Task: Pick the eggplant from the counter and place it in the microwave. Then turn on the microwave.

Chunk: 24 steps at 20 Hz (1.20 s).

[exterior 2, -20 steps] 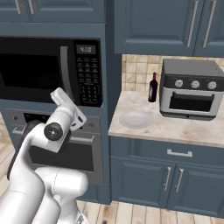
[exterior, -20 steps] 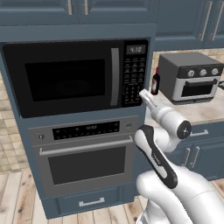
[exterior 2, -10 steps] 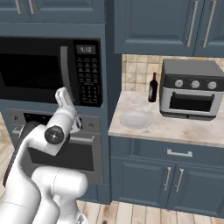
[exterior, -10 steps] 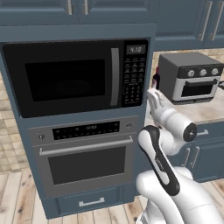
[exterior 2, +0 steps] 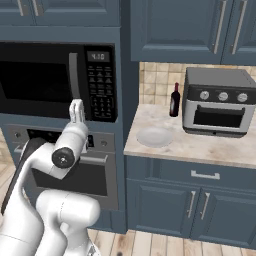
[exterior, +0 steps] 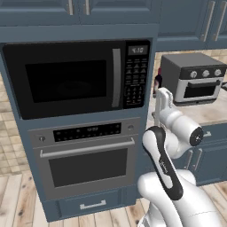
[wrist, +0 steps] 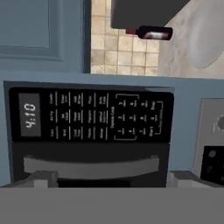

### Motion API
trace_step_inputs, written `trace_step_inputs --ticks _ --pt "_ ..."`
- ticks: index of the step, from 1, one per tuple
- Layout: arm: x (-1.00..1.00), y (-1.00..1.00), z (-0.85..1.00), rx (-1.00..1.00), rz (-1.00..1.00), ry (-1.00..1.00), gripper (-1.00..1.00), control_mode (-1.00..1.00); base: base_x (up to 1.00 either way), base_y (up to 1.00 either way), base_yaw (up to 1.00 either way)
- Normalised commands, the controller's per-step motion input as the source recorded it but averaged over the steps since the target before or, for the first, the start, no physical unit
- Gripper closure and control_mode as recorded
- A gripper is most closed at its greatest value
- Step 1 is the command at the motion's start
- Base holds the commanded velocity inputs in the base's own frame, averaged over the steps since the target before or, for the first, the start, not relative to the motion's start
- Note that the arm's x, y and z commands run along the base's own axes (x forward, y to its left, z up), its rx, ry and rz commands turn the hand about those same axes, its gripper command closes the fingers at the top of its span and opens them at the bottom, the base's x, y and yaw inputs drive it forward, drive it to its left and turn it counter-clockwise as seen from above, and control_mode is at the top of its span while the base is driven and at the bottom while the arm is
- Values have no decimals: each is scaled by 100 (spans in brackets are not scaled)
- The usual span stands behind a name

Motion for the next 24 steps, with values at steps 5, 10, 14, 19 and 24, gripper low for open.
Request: trace_step_inputs --ticks 5,10,14,19,24 --pt "-7 0 0 19 -1 -2 -100 -100 0 0 0" --pt "-5 0 -3 18 0 0 -100 -100 0 0 0" --pt "-1 0 0 16 0 -2 -100 -100 0 0 0" --pt "-1 0 0 10 0 -5 -100 -100 0 0 0" --pt "0 0 0 6 0 -4 -100 -100 0 0 0"
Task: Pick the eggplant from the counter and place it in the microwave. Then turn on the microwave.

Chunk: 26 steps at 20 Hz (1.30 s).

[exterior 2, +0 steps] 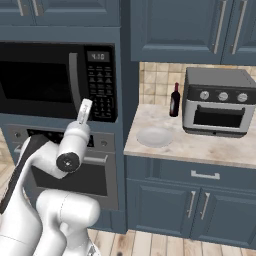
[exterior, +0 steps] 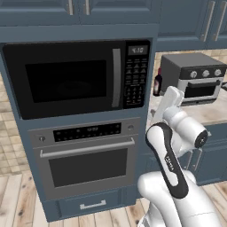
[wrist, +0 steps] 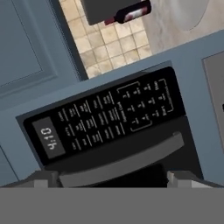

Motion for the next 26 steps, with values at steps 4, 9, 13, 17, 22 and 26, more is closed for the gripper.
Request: trace_step_inputs --ticks 4,9,13,17,22,26 --pt "0 0 0 5 0 -4 -100 -100 0 0 0" --pt "0 1 -2 4 0 -2 100 -100 0 0 0" --pt "0 2 -6 4 0 0 100 -100 0 0 0" --pt "0 0 -9 5 0 0 100 -100 0 0 0" --pt "0 3 -15 5 0 0 100 -100 0 0 0" --pt "4 10 -25 4 0 0 100 -100 0 0 0"
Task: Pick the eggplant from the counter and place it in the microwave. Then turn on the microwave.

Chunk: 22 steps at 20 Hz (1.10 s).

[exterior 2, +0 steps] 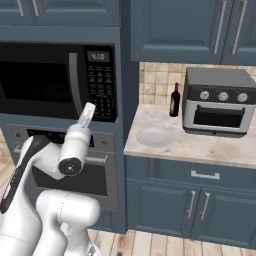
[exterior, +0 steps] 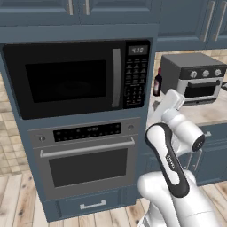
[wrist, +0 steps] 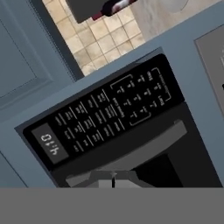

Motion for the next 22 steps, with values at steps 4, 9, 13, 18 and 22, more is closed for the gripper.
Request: trace_step_inputs --ticks 4,9,13,18,22 --pt "6 12 -19 5 0 0 100 -100 0 0 0" --pt "10 5 -18 4 0 0 100 -100 0 0 0" --pt "21 0 -19 4 -1 0 100 -100 0 0 0" --pt "25 0 -29 3 -1 0 100 -100 0 0 0" --pt "24 2 -34 1 -1 0 100 -100 0 0 0"
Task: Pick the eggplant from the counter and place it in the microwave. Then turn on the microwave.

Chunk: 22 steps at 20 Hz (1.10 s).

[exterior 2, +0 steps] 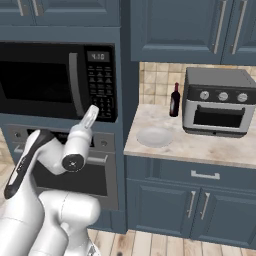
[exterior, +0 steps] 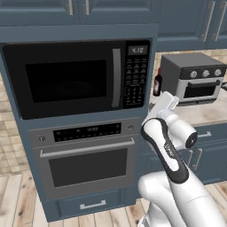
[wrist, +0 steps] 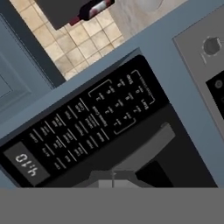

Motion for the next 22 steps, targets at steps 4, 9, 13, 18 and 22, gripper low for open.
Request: trace_step_inputs --ticks 4,9,13,18,22 --pt "20 4 -28 1 0 0 100 -100 0 0 0" --pt "17 6 -12 1 -1 0 100 -100 0 0 0" --pt "13 7 -4 1 -1 0 100 -100 0 0 0" --pt "14 9 -5 1 -1 0 100 -100 0 0 0" --pt "16 7 -5 1 -1 0 100 -100 0 0 0"
